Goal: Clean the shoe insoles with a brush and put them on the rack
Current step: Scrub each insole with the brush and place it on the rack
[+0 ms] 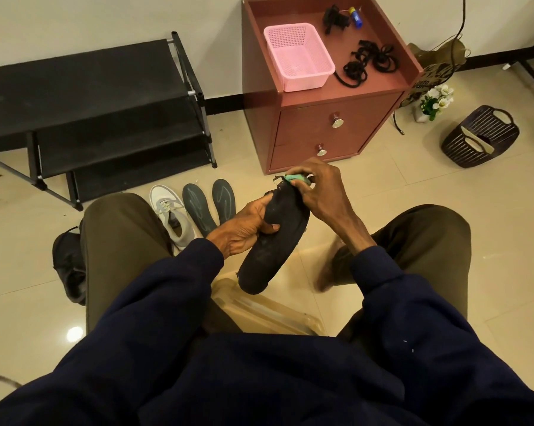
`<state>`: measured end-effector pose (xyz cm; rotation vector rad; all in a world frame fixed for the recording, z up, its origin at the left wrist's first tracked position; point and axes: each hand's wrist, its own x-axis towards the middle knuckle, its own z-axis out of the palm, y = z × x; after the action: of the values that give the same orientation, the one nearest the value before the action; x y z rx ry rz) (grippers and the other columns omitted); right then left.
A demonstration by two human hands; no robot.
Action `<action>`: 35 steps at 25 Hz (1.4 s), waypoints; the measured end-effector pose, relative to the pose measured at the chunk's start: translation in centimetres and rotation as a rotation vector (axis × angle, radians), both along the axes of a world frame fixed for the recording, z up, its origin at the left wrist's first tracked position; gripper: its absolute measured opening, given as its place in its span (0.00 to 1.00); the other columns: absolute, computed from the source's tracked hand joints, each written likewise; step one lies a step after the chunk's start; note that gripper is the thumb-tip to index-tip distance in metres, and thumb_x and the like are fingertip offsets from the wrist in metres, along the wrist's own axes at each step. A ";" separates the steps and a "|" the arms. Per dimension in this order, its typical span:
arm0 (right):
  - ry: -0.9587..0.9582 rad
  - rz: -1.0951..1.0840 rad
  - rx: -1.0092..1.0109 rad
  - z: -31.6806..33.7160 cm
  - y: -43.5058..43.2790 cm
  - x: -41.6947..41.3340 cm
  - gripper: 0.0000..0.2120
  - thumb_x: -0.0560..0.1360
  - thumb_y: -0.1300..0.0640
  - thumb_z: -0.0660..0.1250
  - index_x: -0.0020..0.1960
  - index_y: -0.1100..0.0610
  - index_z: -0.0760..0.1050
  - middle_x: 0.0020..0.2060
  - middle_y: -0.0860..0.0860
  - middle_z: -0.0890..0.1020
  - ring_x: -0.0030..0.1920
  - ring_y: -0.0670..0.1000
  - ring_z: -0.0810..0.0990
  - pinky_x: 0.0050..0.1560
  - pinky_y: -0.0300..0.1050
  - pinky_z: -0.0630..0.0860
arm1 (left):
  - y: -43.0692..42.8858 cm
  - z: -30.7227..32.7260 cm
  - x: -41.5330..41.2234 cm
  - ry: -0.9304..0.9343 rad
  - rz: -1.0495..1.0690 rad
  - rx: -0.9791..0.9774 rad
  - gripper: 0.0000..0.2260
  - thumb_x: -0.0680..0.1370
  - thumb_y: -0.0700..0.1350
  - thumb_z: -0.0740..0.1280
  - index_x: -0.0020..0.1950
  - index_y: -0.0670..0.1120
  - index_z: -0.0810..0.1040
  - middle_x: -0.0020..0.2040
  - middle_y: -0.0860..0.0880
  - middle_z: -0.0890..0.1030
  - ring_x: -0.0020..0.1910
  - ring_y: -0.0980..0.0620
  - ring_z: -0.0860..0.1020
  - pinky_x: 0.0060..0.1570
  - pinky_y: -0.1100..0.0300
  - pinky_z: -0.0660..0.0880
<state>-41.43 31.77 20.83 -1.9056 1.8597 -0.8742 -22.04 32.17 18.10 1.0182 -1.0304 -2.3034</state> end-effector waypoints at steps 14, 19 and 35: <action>0.053 0.139 0.199 -0.4 1.9 2.3 0.07 0.73 0.63 0.77 0.51 0.58 0.85 0.48 0.53 0.85 0.44 0.45 0.79 0.45 0.35 0.79 | -1.0 -1.1 0.6 0.119 0.382 0.285 0.15 0.83 0.35 0.61 0.70 0.39 0.75 0.61 0.40 0.81 0.67 0.39 0.77 0.60 0.49 0.79; 0.083 -0.030 0.063 -1.4 1.1 3.9 0.10 0.72 0.62 0.77 0.53 0.58 0.83 0.49 0.55 0.84 0.47 0.50 0.81 0.51 0.41 0.79 | -1.1 -0.3 0.6 0.341 0.404 0.519 0.22 0.87 0.56 0.52 0.64 0.43 0.79 0.56 0.41 0.84 0.52 0.45 0.85 0.52 0.51 0.82; -0.713 -0.382 0.778 -16.3 -5.9 -2.4 0.09 0.76 0.69 0.71 0.54 0.60 0.83 0.49 0.57 0.86 0.46 0.53 0.86 0.44 0.45 0.85 | -9.2 -16.5 -4.1 -0.180 0.482 0.376 0.18 0.77 0.29 0.69 0.64 0.44 0.80 0.63 0.40 0.82 0.63 0.39 0.80 0.54 0.48 0.82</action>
<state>-43.83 25.87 4.50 -0.6675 1.7279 -0.6522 -26.12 22.94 1.56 1.4570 -0.3481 -2.0577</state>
